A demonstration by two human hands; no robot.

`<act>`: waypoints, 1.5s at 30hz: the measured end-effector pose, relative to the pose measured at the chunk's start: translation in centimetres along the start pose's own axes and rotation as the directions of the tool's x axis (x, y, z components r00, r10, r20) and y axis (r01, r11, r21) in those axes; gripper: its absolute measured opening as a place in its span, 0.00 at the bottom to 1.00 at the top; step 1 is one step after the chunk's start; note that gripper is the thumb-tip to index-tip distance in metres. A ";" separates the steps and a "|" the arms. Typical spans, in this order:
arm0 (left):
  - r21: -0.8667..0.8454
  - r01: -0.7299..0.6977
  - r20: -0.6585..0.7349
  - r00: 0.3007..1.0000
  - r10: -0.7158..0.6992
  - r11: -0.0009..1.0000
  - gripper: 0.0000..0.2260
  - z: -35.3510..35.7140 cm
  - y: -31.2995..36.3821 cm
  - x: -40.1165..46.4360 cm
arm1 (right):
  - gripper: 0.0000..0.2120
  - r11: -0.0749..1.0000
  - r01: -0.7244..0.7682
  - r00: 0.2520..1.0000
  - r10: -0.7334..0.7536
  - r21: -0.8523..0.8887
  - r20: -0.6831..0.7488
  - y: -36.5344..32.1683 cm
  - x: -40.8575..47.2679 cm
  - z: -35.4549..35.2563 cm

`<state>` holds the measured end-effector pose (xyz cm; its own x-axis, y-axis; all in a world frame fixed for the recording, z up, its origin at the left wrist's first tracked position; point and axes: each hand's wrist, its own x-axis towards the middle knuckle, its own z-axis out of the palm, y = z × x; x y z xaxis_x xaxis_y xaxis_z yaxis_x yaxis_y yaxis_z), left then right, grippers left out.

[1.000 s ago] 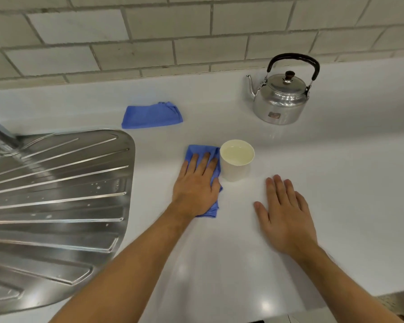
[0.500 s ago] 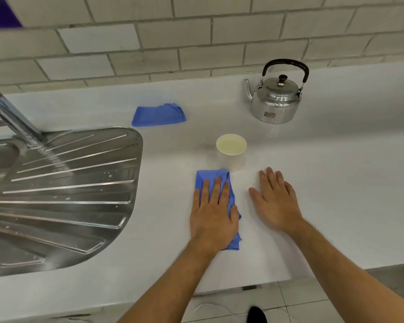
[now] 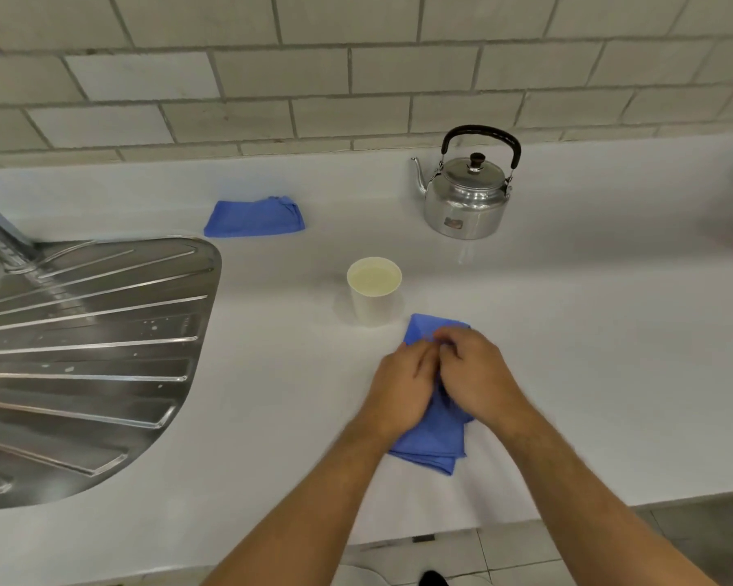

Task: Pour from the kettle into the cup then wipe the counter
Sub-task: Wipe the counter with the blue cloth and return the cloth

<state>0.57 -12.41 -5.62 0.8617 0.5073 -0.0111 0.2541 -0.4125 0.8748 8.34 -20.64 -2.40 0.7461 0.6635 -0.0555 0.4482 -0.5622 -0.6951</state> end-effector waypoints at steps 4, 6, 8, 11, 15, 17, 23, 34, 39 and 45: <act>0.190 0.064 -0.284 0.959 -0.007 0.980 0.08 -4.7 -2.9 -1.0 | 0.22 0.927 -0.100 0.971 0.170 -0.363 0.167 -0.6 0.1 4.9; 0.357 0.093 -0.315 0.949 0.026 0.929 0.11 -7.1 -4.5 -0.2 | 0.32 0.881 -0.128 0.972 0.203 -0.455 0.120 -0.6 -0.3 6.9; 0.510 0.150 -0.298 0.955 0.010 0.847 0.17 -9.2 -6.0 1.0 | 0.32 0.845 -0.080 0.995 0.104 -0.528 0.015 0.1 0.2 7.6; 0.602 0.221 -0.277 0.959 -0.059 0.767 0.23 -11.2 -7.9 2.8 | 0.29 0.838 0.027 1.000 -0.030 -0.545 0.003 1.8 3.1 6.3; 0.697 0.219 -0.201 0.974 -0.107 0.682 0.25 -11.3 -9.9 3.4 | 0.25 0.782 0.232 0.973 -0.194 -0.578 0.129 3.7 10.1 3.8; 0.714 0.219 -0.200 0.974 -0.107 0.665 0.26 -11.0 -10.7 3.5 | 0.24 0.747 0.330 0.944 -0.256 -0.577 0.209 4.0 14.1 3.1; 0.730 0.223 -0.242 0.968 -0.061 0.646 0.26 -10.7 -11.1 3.7 | 0.25 0.691 0.435 0.899 -0.294 -0.577 0.325 0.9 24.0 5.0; 0.726 0.258 -0.272 0.959 -0.080 0.638 0.28 -10.8 -10.4 3.5 | 0.21 0.554 0.786 0.590 -0.539 -0.276 0.601 4.5 24.1 1.8; 0.738 0.266 -0.276 0.958 -0.082 0.620 0.27 -10.8 -10.1 3.6 | 0.23 0.661 0.565 0.825 -0.439 -0.493 0.357 1.4 30.1 5.0; 0.737 0.273 -0.271 0.957 -0.100 0.619 0.27 -10.9 -10.1 3.6 | 0.22 0.520 0.776 0.630 -0.621 -0.357 0.466 -2.4 29.9 8.5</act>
<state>-3.68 1.80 -9.20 0.6809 0.7317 0.0334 0.7157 -0.6743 0.1817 25.45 4.73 -8.48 -0.0375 0.9973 0.0626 0.9878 0.0465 -0.1484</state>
